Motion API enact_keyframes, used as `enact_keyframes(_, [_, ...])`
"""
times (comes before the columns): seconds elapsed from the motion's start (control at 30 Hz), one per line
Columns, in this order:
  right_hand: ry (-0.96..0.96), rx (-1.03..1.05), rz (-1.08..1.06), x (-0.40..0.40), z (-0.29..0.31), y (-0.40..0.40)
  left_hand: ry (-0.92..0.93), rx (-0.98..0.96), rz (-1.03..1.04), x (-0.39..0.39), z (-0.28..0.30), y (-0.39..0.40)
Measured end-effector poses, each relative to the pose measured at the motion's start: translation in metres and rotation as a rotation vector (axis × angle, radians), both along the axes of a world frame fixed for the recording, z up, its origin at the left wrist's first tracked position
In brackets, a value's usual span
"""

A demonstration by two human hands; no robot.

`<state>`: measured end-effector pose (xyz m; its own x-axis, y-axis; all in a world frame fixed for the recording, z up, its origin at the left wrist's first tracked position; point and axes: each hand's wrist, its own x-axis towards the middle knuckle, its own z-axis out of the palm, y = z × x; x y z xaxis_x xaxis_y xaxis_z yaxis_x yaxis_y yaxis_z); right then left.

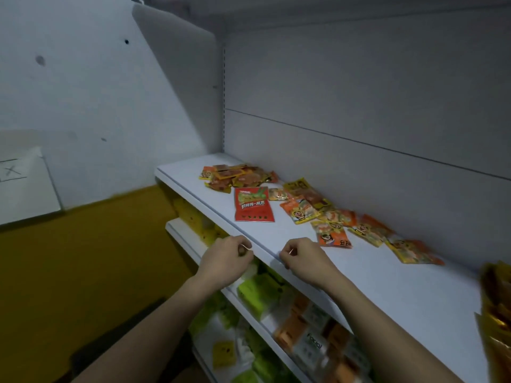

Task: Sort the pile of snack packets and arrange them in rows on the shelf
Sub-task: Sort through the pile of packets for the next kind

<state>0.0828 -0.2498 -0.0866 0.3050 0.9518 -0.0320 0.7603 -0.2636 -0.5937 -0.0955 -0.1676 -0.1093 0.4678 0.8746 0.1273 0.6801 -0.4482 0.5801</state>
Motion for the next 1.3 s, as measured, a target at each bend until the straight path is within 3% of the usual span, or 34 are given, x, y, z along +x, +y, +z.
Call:
enact_keyframes(0.23, [0.047,0.057,0.023,0.034,-0.008,0.109,0.032,-0.086,0.018,0.026,-0.019,0.073])
enact_keyframes(0.43, [0.177,0.195,0.097,0.019,0.006,0.206,0.08,0.023,0.168,0.006,0.032,0.172])
enact_keyframes(0.67, [0.229,0.233,0.128,0.02,-0.014,0.272,0.045,0.045,0.175,0.015,0.015,0.233])
enact_keyframes(0.87, [0.134,0.266,0.101,0.028,-0.013,0.339,-0.131,0.09,0.093,0.021,0.004,0.294])
enact_keyframes(1.1, [0.032,0.275,-0.054,0.022,-0.001,0.434,-0.271,0.043,0.051,0.014,0.003,0.43])
enact_keyframes(1.3, [-0.364,0.062,0.101,-0.008,0.0,0.512,-0.377,-0.032,-0.065,0.016,-0.009,0.519])
